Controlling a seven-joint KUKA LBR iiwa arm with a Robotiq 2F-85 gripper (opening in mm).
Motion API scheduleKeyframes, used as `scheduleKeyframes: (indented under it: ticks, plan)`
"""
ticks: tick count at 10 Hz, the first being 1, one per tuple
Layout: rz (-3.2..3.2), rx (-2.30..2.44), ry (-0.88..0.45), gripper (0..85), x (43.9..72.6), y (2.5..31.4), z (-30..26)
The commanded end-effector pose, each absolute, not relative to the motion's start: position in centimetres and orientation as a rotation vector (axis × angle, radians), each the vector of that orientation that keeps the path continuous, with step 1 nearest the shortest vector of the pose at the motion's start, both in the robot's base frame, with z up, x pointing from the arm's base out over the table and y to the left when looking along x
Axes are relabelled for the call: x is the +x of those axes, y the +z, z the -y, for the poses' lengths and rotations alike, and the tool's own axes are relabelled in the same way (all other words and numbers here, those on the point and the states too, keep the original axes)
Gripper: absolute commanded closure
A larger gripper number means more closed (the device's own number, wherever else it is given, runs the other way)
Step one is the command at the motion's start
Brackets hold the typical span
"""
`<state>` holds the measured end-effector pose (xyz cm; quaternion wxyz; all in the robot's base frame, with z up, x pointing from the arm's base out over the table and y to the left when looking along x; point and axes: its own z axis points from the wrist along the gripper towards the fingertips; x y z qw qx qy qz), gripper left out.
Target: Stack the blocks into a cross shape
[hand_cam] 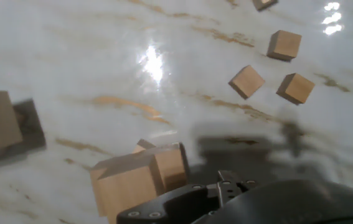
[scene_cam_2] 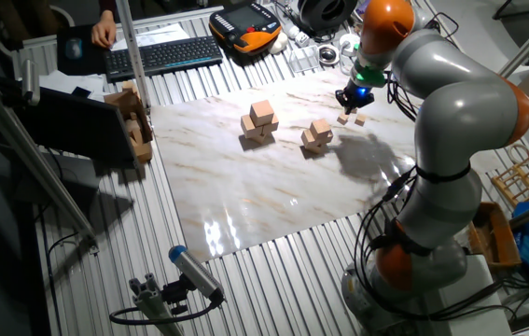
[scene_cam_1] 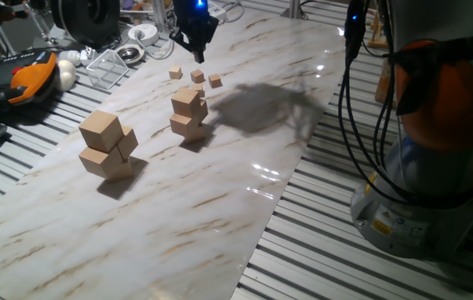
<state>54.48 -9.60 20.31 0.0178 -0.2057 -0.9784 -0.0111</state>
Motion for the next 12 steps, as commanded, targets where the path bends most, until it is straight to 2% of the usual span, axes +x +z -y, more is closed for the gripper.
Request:
scheduleKeyframes:
  ticks: [1,2,5,9,12]
  plan:
    - [3.040,-0.676,-0.027,85.0,54.5,20.3,9.6]
    - [3.053,-0.690,0.024,85.0,54.5,20.3,9.6]
    - [3.033,-0.757,0.031,85.0,54.5,19.6,9.8]
    - [3.055,-0.807,0.042,85.0,54.9,16.2,11.1]
    - [3.033,-0.814,0.010,85.0,55.9,14.8,12.3]
